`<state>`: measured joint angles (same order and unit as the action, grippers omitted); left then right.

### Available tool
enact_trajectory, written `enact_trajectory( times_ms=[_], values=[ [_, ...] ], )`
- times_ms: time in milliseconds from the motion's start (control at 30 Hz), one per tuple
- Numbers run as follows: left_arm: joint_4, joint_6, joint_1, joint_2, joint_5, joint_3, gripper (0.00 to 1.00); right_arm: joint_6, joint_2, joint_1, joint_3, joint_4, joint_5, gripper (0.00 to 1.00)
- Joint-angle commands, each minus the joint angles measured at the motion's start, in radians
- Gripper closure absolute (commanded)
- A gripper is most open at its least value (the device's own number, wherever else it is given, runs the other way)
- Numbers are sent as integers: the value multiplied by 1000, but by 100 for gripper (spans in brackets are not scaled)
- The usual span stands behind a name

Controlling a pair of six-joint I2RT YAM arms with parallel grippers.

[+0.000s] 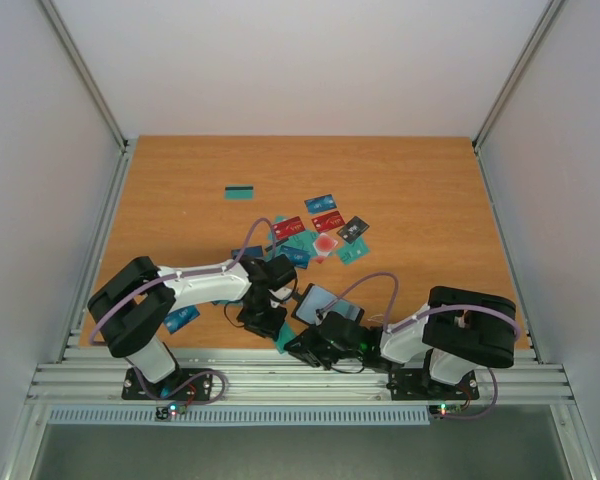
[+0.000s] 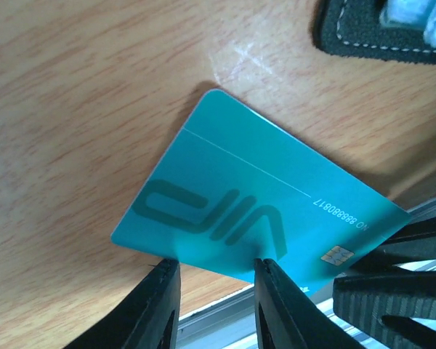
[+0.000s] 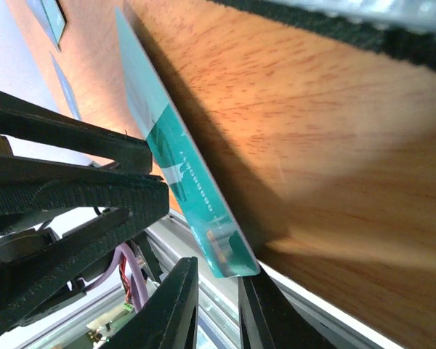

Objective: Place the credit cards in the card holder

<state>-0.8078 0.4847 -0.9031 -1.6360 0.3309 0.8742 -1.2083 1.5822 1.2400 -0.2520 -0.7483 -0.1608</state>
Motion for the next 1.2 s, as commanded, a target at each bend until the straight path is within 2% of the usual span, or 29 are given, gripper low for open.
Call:
enact_trajectory(
  times_ms=[0, 333, 467, 767, 1033, 1167],
  values=[
    [62, -7, -3, -39, 21, -53, 70, -26, -18, -1, 15, 15, 53, 83],
    [95, 15, -3, -13, 75, -75, 70, -6, -48, -18, -20, 67, 44, 90],
    [100, 21, -3, 1, 87, -88, 70, 8, -50, -27, -27, 79, 35, 98],
    [5, 51, -3, 128, 49, -38, 69, 6, -68, -40, -20, 94, 31, 99],
    [-157, 167, 9, 345, -77, 58, 54, 43, -158, -79, -67, 232, -10, 99],
    [-205, 225, 75, 423, -80, 64, 49, 66, -188, -108, -109, 277, -42, 99]
  ],
)
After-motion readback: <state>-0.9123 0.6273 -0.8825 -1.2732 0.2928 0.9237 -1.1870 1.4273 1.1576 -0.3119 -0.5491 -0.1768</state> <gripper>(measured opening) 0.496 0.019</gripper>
